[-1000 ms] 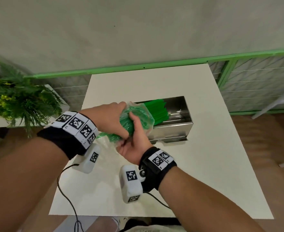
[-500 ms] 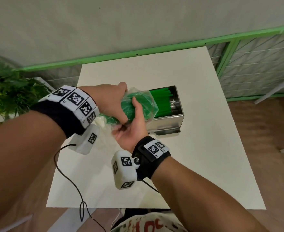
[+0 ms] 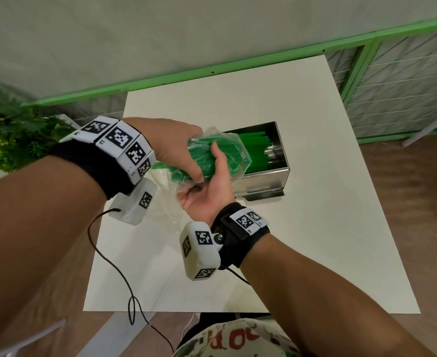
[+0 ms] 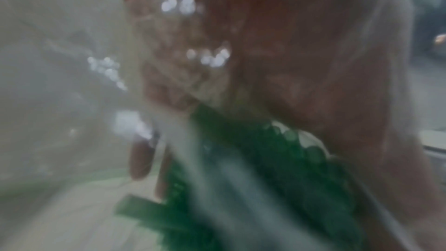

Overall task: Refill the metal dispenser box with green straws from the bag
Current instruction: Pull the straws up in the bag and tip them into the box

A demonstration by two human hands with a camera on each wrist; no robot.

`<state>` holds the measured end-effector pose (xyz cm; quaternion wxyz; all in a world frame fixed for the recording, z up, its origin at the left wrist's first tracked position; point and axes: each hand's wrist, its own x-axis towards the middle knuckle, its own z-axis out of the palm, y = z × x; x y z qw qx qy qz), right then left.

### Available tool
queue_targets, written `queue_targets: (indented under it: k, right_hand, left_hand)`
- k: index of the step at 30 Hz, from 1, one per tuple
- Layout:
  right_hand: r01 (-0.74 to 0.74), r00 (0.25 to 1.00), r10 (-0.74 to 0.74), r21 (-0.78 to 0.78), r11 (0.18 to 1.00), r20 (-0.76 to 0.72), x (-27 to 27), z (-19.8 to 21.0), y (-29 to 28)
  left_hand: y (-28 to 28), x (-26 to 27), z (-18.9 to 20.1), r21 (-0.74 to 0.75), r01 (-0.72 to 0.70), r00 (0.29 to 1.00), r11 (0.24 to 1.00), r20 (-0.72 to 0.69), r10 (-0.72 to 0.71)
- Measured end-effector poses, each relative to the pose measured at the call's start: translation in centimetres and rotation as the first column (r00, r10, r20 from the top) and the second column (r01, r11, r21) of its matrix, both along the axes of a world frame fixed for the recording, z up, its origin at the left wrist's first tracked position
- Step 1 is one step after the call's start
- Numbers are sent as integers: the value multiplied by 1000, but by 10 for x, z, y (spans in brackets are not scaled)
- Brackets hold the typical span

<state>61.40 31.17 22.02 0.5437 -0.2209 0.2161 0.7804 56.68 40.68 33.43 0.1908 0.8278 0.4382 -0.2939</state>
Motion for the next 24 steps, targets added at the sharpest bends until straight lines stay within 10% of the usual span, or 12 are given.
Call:
queue_targets:
  k: [24]
  right_hand:
    - [347,933,-357,-137,928,-52,10,14,8]
  left_hand:
    - [14,39,-6,41,73,993,997,-93,-69]
